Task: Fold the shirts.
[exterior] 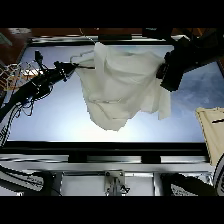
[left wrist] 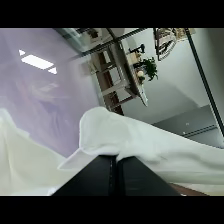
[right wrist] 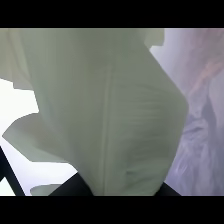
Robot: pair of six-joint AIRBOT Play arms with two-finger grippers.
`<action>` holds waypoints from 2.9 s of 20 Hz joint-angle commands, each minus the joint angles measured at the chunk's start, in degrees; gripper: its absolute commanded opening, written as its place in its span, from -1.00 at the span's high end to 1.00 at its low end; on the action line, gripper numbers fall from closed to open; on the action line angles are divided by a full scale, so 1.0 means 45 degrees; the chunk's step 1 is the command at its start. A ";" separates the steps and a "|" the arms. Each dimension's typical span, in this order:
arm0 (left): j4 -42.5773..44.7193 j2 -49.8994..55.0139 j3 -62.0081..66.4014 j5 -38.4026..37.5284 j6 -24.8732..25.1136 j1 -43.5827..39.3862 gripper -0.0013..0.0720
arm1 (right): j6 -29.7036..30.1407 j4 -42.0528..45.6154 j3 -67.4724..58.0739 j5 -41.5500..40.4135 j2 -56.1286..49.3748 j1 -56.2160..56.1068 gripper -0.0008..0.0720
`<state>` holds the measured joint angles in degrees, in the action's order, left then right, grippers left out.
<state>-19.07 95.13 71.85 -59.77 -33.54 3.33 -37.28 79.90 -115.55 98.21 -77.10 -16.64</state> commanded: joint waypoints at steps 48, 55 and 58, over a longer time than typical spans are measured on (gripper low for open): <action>1.0928 -0.3803 0.4988 -0.2807 -0.1418 -0.1705 0.83 | -0.6853 -0.2103 0.0005 -0.4911 -0.0481 0.0010 0.79; 1.1395 -0.3721 0.4988 -0.0316 -0.1719 -0.2477 0.82 | -0.7475 -0.5702 0.0005 -0.4158 -0.0408 0.0000 0.79; 1.1681 -0.3735 0.4993 0.0539 -0.1719 -0.1957 0.15 | -0.7470 -0.5979 0.0005 -0.3988 -0.0325 0.0005 0.79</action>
<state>31.64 78.41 94.26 -62.67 -40.93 -6.66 -70.48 56.62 -115.50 78.91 -78.94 -16.58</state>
